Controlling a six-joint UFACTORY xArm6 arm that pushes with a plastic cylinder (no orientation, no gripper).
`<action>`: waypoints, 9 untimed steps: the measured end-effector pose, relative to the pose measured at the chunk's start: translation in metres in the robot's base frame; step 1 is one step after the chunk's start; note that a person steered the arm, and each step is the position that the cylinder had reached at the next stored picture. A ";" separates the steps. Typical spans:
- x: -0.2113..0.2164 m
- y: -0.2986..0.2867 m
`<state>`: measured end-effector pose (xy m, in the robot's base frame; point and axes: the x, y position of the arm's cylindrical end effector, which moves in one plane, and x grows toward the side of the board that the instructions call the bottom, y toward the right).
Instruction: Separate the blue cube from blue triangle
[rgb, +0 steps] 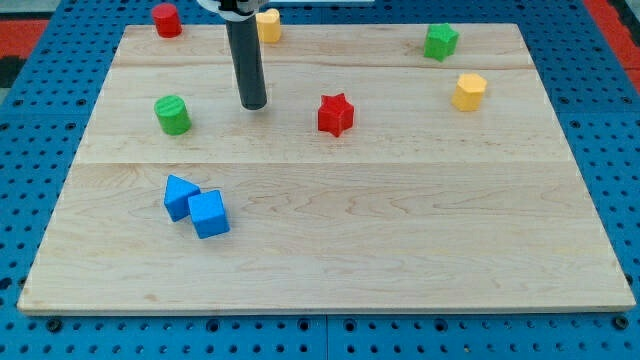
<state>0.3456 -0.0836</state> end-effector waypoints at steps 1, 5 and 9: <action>0.000 0.002; 0.076 -0.079; 0.111 -0.087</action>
<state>0.4565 -0.1710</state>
